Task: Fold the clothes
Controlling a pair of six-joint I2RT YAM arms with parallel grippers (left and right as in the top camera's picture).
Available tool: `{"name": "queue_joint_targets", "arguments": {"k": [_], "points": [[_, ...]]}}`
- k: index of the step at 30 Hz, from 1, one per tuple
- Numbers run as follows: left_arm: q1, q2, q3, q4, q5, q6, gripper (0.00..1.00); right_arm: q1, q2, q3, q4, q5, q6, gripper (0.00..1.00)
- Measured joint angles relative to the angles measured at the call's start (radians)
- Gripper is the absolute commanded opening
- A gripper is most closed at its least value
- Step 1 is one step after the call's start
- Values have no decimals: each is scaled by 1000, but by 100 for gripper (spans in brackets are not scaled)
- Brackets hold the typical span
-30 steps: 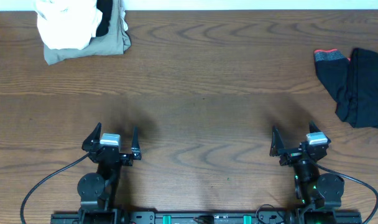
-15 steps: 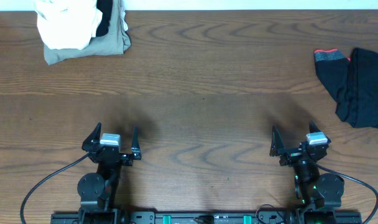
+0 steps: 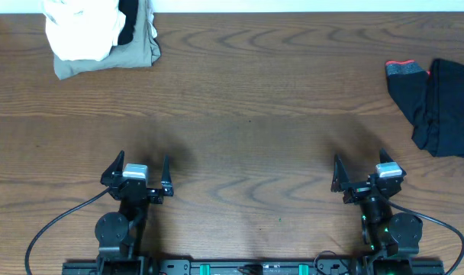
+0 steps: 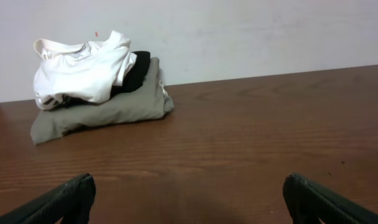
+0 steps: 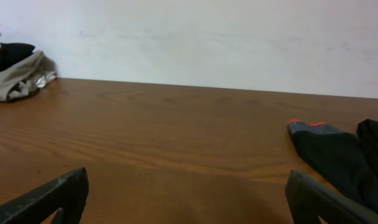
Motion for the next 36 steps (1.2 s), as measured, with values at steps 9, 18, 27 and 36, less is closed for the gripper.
{"name": "queue_joint_targets", "arguments": {"k": [9, 18, 27, 36], "points": [[0, 0, 0, 0, 0, 0, 98, 0, 0, 0, 0, 0, 0, 99], [0, 0, 0, 0, 0, 0, 98, 0, 0, 0, 0, 0, 0, 99], [0, 0, 0, 0, 0, 0, 98, 0, 0, 0, 2, -3, 2, 99], [0, 0, 0, 0, 0, 0, 98, 0, 0, 0, 35, -211, 357, 99]]}}
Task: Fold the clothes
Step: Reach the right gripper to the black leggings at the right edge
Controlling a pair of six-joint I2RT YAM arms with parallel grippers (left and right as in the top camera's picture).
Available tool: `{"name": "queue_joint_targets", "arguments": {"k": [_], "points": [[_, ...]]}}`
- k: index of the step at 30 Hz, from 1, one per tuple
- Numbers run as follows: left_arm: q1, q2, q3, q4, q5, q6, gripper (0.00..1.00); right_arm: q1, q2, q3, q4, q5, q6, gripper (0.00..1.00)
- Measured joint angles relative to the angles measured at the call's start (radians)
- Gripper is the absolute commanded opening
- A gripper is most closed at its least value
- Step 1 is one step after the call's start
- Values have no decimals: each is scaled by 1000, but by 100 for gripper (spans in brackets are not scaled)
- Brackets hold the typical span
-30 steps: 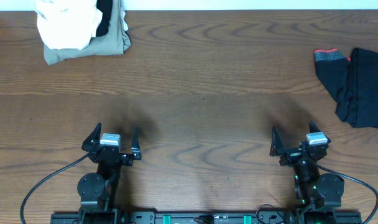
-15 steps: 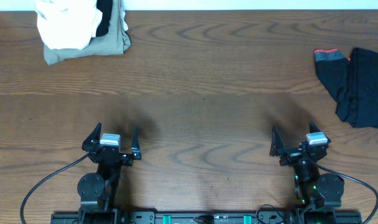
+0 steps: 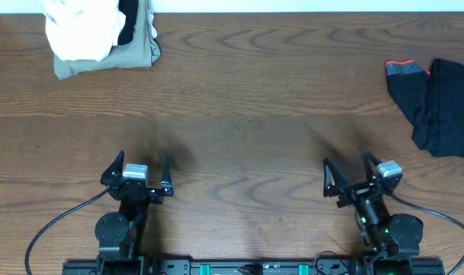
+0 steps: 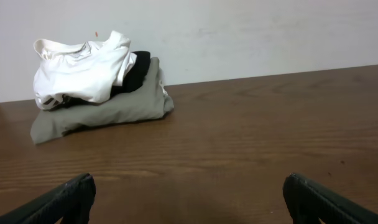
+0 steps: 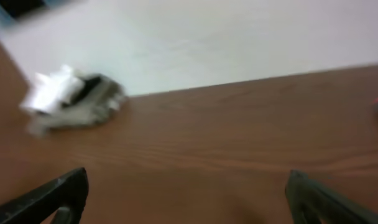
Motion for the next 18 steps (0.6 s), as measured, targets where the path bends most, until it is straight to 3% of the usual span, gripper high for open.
{"name": "queue_joint_targets", "arguments": {"k": [4, 7, 12, 16, 18], "points": [[0, 0, 0, 0, 0, 0, 98, 0, 0, 0, 13, -54, 242, 99], [0, 0, 0, 0, 0, 0, 98, 0, 0, -1, 142, -104, 370, 99], [0, 0, 1, -2, 0, 0, 98, 0, -2, 16, 385, -153, 418, 99], [0, 0, 1, -2, 0, 0, 98, 0, 13, 93, 317, -132, 414, 99], [0, 0, 1, -2, 0, 0, 98, 0, 51, 183, 205, -111, 376, 99]]}}
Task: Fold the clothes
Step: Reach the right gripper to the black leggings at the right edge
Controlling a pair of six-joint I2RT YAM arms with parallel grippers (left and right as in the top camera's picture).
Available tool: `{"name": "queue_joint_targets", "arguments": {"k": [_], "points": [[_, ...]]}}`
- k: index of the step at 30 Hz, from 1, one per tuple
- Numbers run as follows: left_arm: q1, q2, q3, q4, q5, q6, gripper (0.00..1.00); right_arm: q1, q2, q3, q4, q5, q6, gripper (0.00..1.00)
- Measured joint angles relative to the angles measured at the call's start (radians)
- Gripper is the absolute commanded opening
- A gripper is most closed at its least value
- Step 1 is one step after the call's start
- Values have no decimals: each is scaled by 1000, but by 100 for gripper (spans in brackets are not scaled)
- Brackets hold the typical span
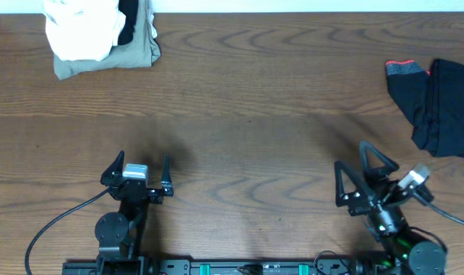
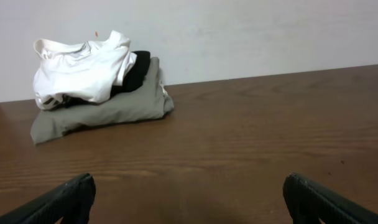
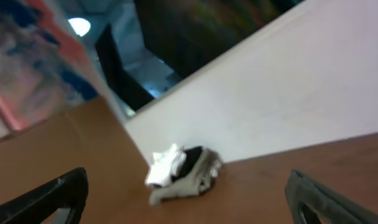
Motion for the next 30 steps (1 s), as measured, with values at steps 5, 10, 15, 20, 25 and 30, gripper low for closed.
{"name": "queue_joint_targets", "arguments": {"k": [5, 10, 15, 20, 25, 30], "points": [[0, 0, 0, 0, 0, 0, 98, 0, 208, 276, -286, 86, -150, 99], [0, 0, 0, 0, -1, 0, 98, 0, 503, 535, -505, 215, -255, 99], [0, 0, 0, 0, 0, 0, 98, -52, 880, 850, -773, 373, -329, 99], [0, 0, 0, 0, 0, 0, 98, -158, 1233, 1172, -1023, 435, -399, 99], [0, 0, 0, 0, 0, 0, 98, -218, 1499, 1397, -1120, 462, -433, 99], [0, 0, 0, 0, 0, 0, 98, -225, 1610, 1418, -1034, 488, -444, 99]]}}
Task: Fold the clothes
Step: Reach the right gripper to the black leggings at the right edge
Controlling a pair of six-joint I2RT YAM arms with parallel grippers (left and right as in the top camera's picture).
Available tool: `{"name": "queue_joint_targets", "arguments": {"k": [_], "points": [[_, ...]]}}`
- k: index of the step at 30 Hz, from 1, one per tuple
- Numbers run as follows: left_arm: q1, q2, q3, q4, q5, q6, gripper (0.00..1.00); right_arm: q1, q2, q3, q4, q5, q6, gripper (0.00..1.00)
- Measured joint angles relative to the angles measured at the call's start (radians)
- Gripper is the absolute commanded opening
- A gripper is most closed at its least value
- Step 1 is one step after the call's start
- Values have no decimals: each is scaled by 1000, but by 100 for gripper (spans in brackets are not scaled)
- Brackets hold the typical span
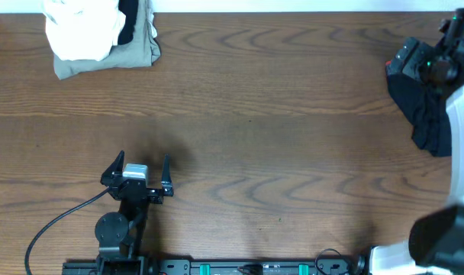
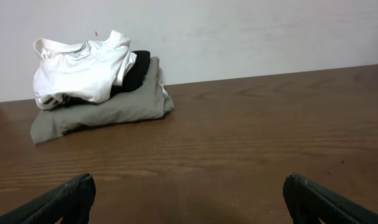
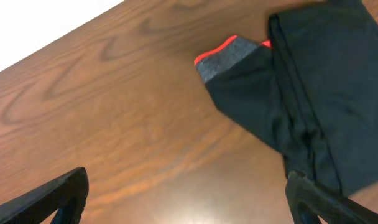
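A crumpled dark garment point(image 1: 436, 114) with a grey, red-edged cuff point(image 3: 234, 55) lies at the table's far right. My right gripper point(image 3: 189, 208) hangs open above the bare wood just left of it, its right finger point(image 3: 326, 202) over the cloth's edge. In the overhead view the right wrist point(image 1: 424, 64) sits over the cuff. My left gripper point(image 1: 136, 173) rests open and empty near the front left.
A pile of folded clothes point(image 1: 102, 34), white and black on olive, sits at the far left corner, also in the left wrist view point(image 2: 96, 87). The right arm's white link point(image 1: 462, 130) stretches along the right table edge. A white wall backs the table.
My right gripper was low near the front right, tilted up toward the wall. Now it is at the far right, looking down beside the dark garment. The left arm has not moved.
Both grippers rested open near the front edge. The right one then pointed toward the far-left pile, then stood tilted upward. Now it hangs open over the table by the dark garment's cuff. The clothes lie where they were.
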Motion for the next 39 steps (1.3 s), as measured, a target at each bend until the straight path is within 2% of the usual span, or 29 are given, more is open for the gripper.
{"name": "queue_joint_targets", "arguments": {"k": [10, 13, 17, 22, 27, 39], "points": [[0, 0, 0, 0, 0, 0, 98, -53, 244, 2, 169, 35, -12, 98], [0, 0, 0, 0, 0, 0, 98, -79, 288, 2, 209, 37, -17, 95], [0, 0, 0, 0, 0, 0, 98, -124, 348, 2, 252, 37, -22, 85], [0, 0, 0, 0, 0, 0, 98, -158, 419, 2, 285, 38, -23, 83], [0, 0, 0, 0, 0, 0, 98, -158, 487, 2, 335, -12, -87, 90], [0, 0, 0, 0, 0, 0, 98, -153, 528, 2, 352, -71, -280, 91]]}}
